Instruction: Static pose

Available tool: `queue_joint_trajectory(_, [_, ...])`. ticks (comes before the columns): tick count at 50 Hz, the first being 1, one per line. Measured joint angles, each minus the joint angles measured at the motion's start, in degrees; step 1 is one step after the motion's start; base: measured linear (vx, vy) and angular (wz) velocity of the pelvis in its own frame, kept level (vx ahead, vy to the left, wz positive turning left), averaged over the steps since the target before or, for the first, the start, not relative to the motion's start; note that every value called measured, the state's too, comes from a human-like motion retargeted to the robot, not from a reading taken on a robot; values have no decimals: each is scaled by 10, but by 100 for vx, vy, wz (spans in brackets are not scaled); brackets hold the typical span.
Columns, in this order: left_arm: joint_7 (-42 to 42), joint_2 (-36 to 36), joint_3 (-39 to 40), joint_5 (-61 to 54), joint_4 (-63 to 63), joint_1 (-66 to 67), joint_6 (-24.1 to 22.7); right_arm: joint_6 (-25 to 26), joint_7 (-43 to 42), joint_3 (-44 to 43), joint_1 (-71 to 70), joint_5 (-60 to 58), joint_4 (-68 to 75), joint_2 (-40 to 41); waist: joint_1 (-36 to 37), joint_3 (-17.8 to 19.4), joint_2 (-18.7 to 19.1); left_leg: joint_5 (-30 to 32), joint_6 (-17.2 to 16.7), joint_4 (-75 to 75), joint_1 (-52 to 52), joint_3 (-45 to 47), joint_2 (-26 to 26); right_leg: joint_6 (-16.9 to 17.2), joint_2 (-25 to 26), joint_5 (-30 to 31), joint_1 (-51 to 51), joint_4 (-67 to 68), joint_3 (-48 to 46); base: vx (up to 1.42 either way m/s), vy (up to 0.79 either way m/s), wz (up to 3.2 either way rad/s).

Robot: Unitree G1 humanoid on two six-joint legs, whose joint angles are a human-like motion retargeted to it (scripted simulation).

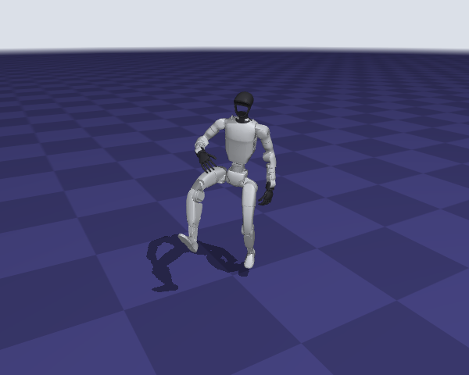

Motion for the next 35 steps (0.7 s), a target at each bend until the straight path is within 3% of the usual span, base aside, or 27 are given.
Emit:
queue_joint_trajectory(9, [17,0,6,8,-4,8,3,7,24,33,-28,-8,25,6,-9,-23,-21,2,17,-25,3,27,-23,6,0,14,33,9,11,-4,5,-35])
queue_joint_trajectory(21, [35,-14,35,22,31,21,35,29,77,91,-56,-39,41,30,-16,-74,-74,4,66,-122,22,88,-107,-4,28,55,126,191,78,-2,7,-61])
queue_joint_trajectory(28, [42,-21,55,40,47,10,51,41,74,104,2,-58,89,56,-29,-98,-96,11,82,-180,25,111,-148,20,66,111,200,243,127,1,3,-55])
queue_joint_trajectory(35, [61,-18,69,47,47,-16,54,49,23,74,59,-76,230,68,-52,-108,-101,23,81,-219,33,118,-168,56,106,154,255,194,157,7,-3,-30])
